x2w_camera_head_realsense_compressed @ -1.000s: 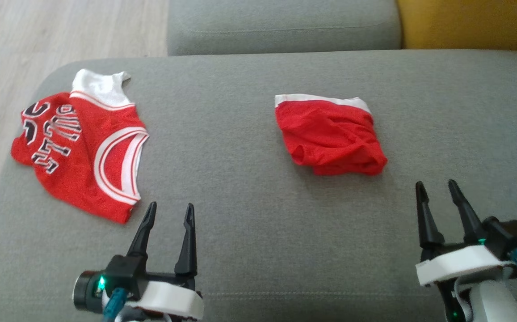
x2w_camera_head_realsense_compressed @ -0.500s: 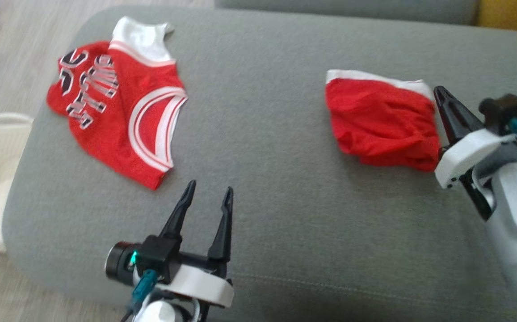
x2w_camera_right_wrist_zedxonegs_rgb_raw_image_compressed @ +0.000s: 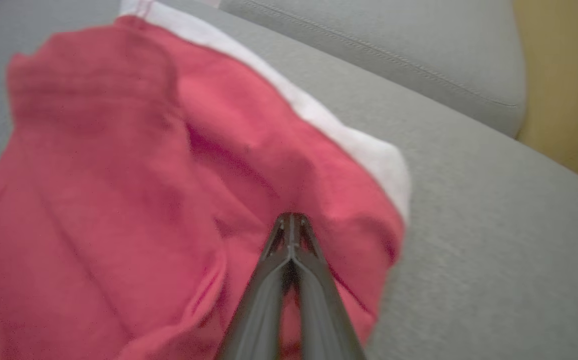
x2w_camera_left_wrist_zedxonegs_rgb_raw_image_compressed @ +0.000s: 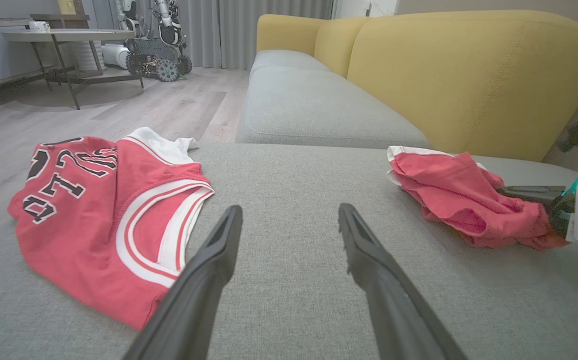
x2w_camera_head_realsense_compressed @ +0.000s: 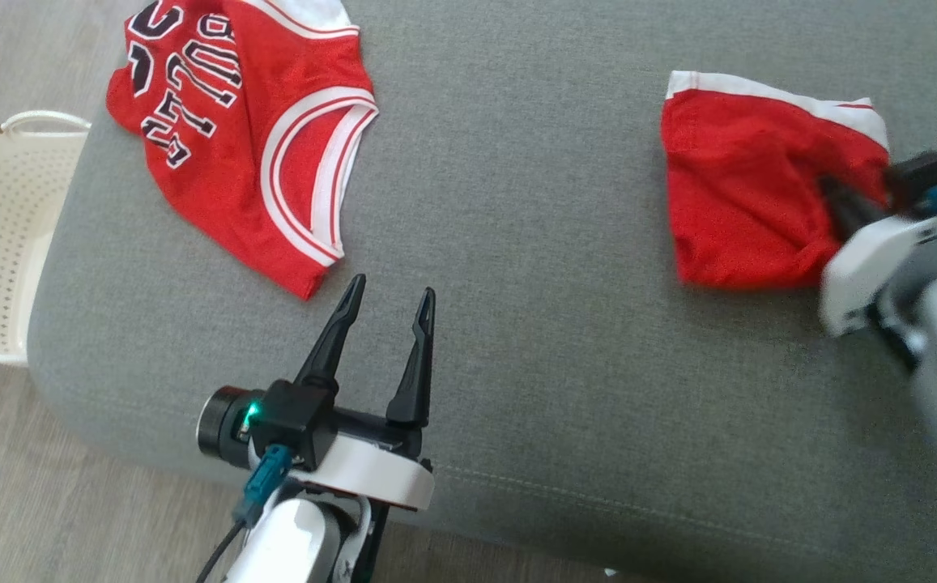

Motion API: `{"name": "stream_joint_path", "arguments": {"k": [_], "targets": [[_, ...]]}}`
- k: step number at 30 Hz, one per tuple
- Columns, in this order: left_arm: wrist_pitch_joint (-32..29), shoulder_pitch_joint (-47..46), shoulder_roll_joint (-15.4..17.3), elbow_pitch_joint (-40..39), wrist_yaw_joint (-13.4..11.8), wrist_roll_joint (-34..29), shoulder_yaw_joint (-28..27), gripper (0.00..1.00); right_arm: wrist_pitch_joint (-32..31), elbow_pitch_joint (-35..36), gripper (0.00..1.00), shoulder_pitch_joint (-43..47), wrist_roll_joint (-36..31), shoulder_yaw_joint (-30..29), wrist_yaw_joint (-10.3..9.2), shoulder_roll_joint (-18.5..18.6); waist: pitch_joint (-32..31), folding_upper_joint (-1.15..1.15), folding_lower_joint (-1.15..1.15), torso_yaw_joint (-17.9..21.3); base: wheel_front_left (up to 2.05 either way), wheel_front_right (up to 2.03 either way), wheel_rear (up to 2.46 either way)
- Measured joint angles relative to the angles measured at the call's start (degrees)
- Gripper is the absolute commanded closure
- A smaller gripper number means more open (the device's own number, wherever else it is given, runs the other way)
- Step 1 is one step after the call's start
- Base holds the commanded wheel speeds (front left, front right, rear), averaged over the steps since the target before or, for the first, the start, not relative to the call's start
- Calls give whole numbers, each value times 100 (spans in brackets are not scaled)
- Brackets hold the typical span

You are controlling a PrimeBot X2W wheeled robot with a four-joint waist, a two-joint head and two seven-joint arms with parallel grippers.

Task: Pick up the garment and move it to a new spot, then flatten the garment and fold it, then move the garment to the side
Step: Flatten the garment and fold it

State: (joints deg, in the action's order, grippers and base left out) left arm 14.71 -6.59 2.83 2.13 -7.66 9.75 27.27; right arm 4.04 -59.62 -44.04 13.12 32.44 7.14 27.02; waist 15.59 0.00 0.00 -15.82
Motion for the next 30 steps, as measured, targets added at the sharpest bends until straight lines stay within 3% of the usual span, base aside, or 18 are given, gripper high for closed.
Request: {"name": "stream_joint_path", "arguments": {"k": [4, 8, 13, 16, 21, 26, 30], "targets": [[0, -15, 0, 20, -13, -3, 0, 0, 167, 105, 100, 130, 207, 488, 0, -312, -30, 0, 0, 75, 0, 0, 0], [0, -13, 0, 20, -24, -10, -21, 0, 163, 541, 100, 393, 546, 1129, 0, -350, -117, 0, 0, 179, 0, 0, 0], [0, 12, 0, 19, -24, -19, -44, 0, -237, 1488, 100, 837, 1225, 2039, 0, -105, -245, 0, 0, 299, 0, 0, 0], [0, 21, 0, 13, -22, -20, -44, 0, -349, 2107, 100, 1004, 1516, 2290, 0, 197, -303, 0, 0, 334, 0, 0, 0], [0, 58, 0, -19, -22, -60, -43, 0, -342, 2752, 100, 989, 1683, 1761, 0, 653, -338, 0, 0, 304, 0, 0, 0], [0, 80, 0, -36, -22, -59, -35, 0, -349, 2546, 100, 994, 1463, 840, 0, 982, -286, 0, 0, 233, 0, 0, 0], [0, 71, 0, -54, -22, -48, -16, 0, -333, 2376, 100, 1010, 1176, 559, 0, 906, -215, 0, 0, 131, 0, 0, 0]]}}
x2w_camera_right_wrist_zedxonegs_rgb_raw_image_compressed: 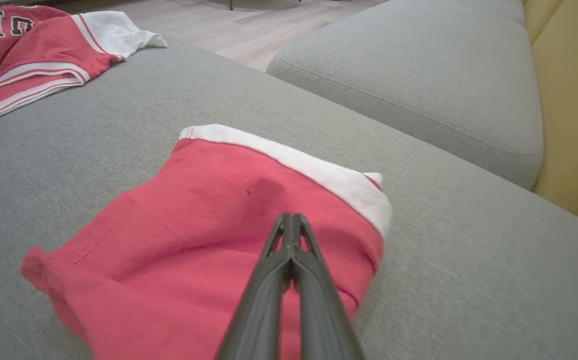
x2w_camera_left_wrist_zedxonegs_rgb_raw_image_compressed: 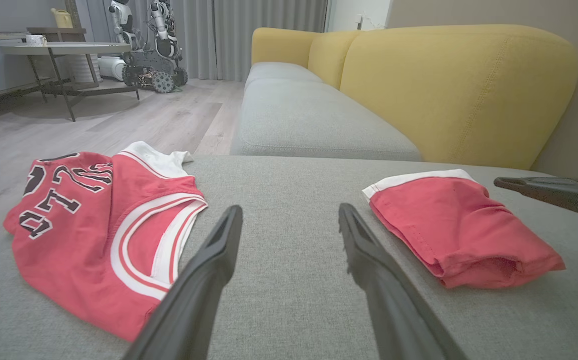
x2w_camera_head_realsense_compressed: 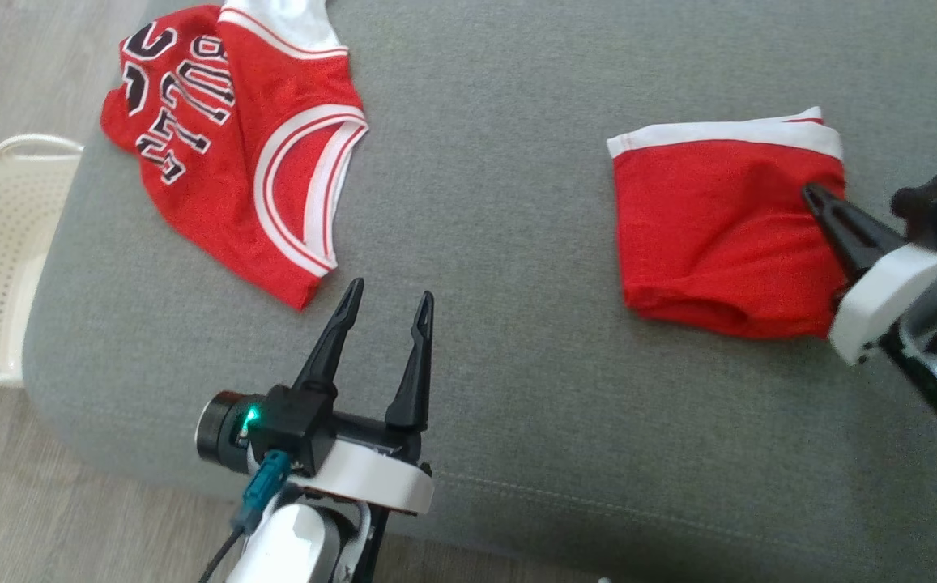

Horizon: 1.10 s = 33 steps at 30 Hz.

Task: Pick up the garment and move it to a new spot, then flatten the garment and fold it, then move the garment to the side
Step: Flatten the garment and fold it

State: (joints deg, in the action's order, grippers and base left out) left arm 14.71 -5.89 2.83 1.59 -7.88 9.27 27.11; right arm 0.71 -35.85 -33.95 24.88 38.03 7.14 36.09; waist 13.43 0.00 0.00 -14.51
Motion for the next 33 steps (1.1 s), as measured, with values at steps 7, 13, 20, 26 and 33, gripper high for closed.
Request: {"name": "stream_joint_path", "arguments": {"k": [7, 13, 20, 26, 33], "targets": [[0, -32, -1, 0, -21, 58, 82, 0, 76, -118, 100, 496, -191, 118, 0, -856, 69, 0, 0, -210, 0, 0, 0], [0, -26, 0, 46, -29, 55, 69, 0, -200, -65, 100, 976, -76, 439, -1, -1213, -75, 0, 0, -271, 0, 0, 0], [0, 74, 1, 44, -65, 38, -16, 0, -428, 565, 100, 1473, 140, 479, 0, -1463, -304, 0, 0, -156, 0, 0, 0], [0, 367, 1, -136, -121, 40, -289, 0, 572, 1234, 0, 1817, -145, -804, -1, -1823, -604, 0, 0, 181, 0, 0, 0], [0, 812, 3, -341, -129, -81, -768, 0, 1343, 1430, 0, 2285, -678, -1942, -1, -2224, -950, 0, 0, 635, 0, 0, 0]]}}
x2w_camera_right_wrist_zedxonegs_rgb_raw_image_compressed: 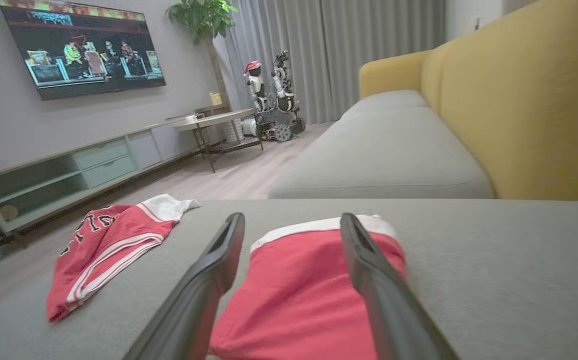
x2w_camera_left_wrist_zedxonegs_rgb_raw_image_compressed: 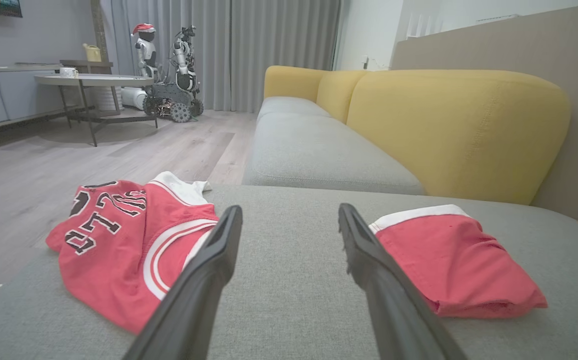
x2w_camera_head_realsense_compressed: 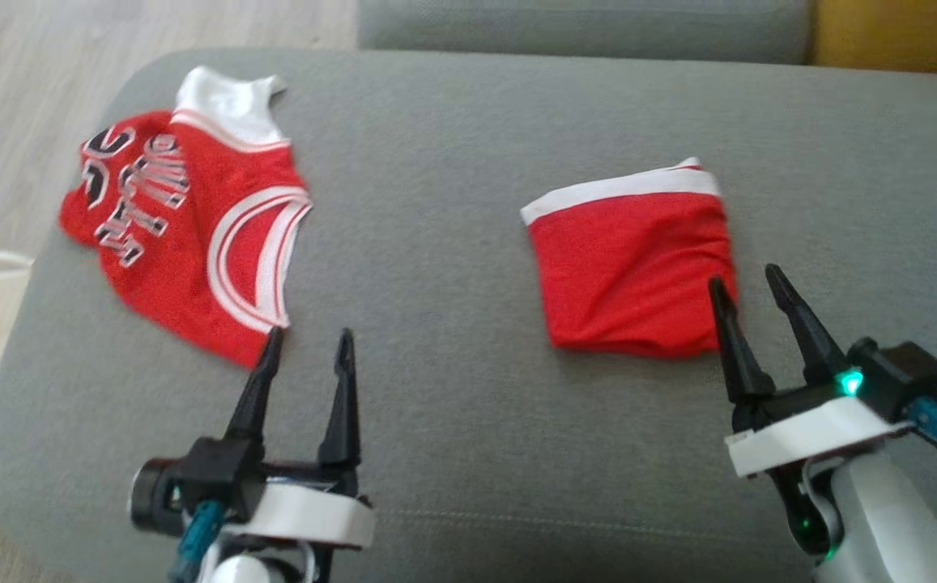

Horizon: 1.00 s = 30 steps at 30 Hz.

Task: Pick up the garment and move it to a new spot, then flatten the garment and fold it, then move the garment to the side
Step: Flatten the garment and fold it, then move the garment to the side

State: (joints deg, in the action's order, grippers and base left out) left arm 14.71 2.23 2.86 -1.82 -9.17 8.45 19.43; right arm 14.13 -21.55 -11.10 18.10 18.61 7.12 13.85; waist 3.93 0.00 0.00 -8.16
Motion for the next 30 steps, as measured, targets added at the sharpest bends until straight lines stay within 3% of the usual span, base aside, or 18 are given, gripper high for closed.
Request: {"name": "stream_joint_path", "arguments": {"k": [7, 13, 30], "targets": [[0, 466, 9, -258, 46, -171, -366, 0, 22, 584, 0, 514, -571, -615, 1, -370, -346, 0, 0, 442, 0, 0, 0], [0, 715, 19, -336, 110, -285, -536, 0, 22, 661, 0, 1132, -901, -1114, 0, -673, -513, 0, 0, 668, 0, 0, 0], [0, 900, 19, -249, 89, -595, -558, 0, 22, 697, 0, 1241, -936, -1171, 0, -775, -589, 0, 0, 652, 0, 0, 0]]}}
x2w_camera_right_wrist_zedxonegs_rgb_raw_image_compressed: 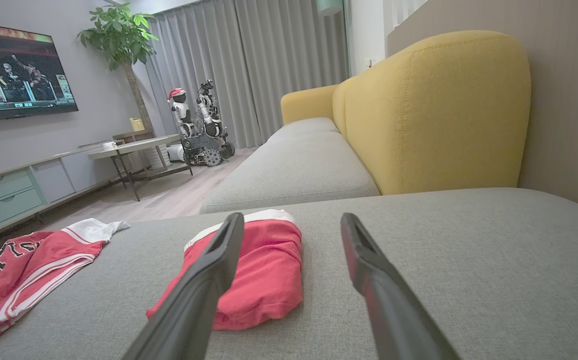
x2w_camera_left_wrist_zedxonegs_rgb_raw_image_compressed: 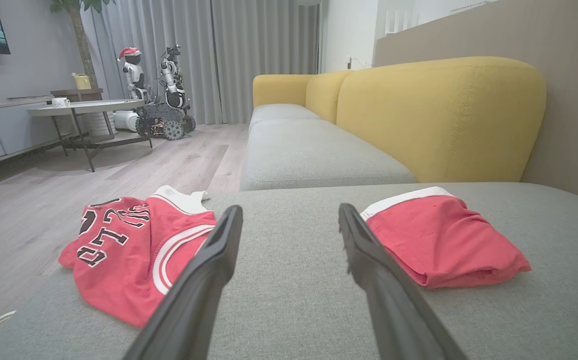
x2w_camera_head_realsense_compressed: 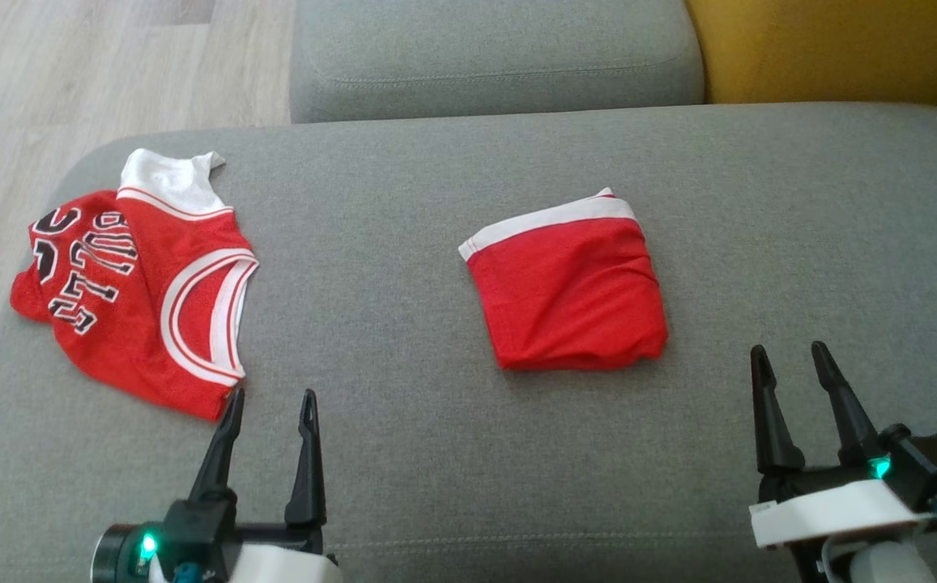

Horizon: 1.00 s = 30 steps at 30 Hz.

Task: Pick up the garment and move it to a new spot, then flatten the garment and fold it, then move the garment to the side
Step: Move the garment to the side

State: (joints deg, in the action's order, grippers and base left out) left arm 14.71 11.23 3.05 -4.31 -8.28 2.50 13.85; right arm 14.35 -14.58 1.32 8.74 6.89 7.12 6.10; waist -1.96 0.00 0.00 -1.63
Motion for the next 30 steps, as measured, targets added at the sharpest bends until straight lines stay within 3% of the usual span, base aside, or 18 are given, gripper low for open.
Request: {"name": "stream_joint_path", "arguments": {"k": [13, 18, 24, 30], "targets": [[0, 12, 1, 81, -78, -118, 42, 0, 0, -105, 0, 34, 86, 23, 0, 3, 199, 0, 0, -93, 0, 0, 0], [0, -265, 2, 65, -4, -119, 189, 0, -8, -708, 0, -775, 328, 177, 0, 213, 546, 1, 0, -167, 0, 0, 0], [0, -789, -1, 78, 112, -118, 487, 0, -1236, -1631, 0, -2340, 1159, 792, 1, 966, 1009, 1, 0, -343, 0, 0, 0], [0, -954, -3, 209, 119, -114, 757, 0, -2651, -2070, 0, -3005, 2092, 1230, 0, 1647, 1275, 1, 0, -581, 0, 0, 0]]}}
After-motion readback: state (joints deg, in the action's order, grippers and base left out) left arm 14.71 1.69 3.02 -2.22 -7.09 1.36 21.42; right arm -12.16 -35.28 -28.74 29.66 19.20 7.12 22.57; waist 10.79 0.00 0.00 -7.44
